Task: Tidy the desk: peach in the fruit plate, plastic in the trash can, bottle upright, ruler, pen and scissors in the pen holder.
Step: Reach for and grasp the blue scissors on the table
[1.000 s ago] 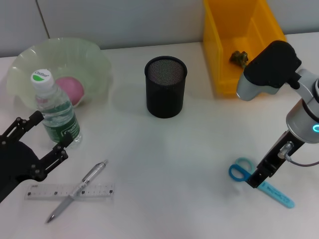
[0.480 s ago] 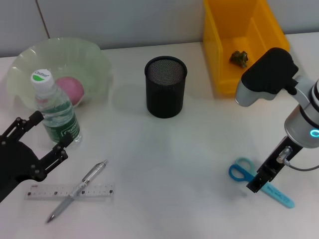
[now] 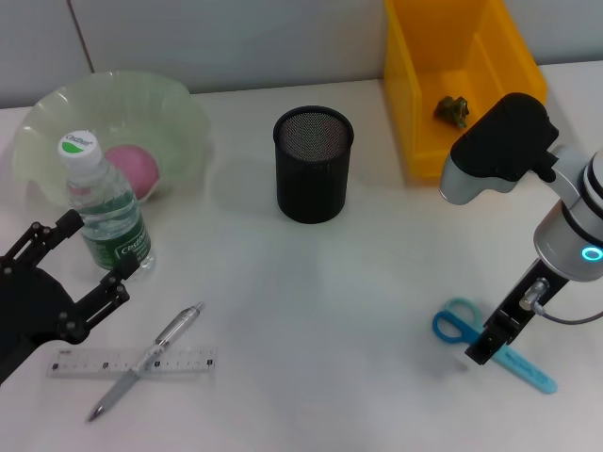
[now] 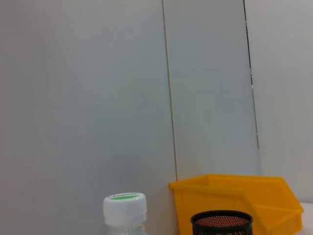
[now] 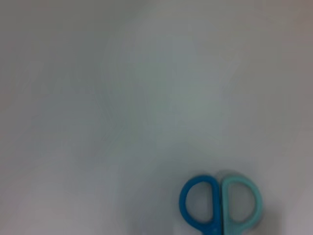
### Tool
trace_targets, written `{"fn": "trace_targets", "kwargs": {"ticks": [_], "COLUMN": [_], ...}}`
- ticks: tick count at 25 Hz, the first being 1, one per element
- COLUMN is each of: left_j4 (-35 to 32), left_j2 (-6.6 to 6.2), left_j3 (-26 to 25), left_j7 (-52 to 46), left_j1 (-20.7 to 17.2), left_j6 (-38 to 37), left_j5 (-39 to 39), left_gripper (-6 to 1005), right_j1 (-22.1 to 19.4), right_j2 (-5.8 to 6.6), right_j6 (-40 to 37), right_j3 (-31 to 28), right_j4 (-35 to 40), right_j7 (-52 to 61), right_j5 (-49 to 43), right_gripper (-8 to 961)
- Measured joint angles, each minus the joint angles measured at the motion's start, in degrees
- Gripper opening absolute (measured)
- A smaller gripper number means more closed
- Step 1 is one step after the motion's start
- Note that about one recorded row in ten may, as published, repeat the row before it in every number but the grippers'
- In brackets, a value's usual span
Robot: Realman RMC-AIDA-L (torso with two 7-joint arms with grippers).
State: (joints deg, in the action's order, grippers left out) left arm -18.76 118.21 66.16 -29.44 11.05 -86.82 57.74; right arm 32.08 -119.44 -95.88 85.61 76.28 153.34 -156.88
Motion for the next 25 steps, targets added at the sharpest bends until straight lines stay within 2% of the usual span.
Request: {"fn": "trace_targets", "kwargs": {"ticks": [7, 13, 25], "left_j4": [-0.12, -0.21, -0.22], "left_j2": [0.00, 0.00, 0.00], "left_j3": [0.19, 0.20, 0.45], "left_j7": [0.00, 0.00, 0.00], "left_j1": [-0.01, 0.01, 0.11], "left_j6": [-0.23, -0.37, -0.82], "left_j5": [0.00, 0.00, 0.00], "left_gripper": [786, 786, 786], "right_j1": [-0.06, 0.26, 0.55], "right_j2": [0.00, 0.06, 0.09], "right_j6": [0.52, 0.55, 0.66], "right_j3": [0.00, 0.00, 1.41], "right_j4": [-0.39, -1.50, -1.81], "right_j7": [0.15, 0.39, 0.93], "right_j5": [-0.01, 0.00, -0.05], "right_gripper": [801, 610, 521]}}
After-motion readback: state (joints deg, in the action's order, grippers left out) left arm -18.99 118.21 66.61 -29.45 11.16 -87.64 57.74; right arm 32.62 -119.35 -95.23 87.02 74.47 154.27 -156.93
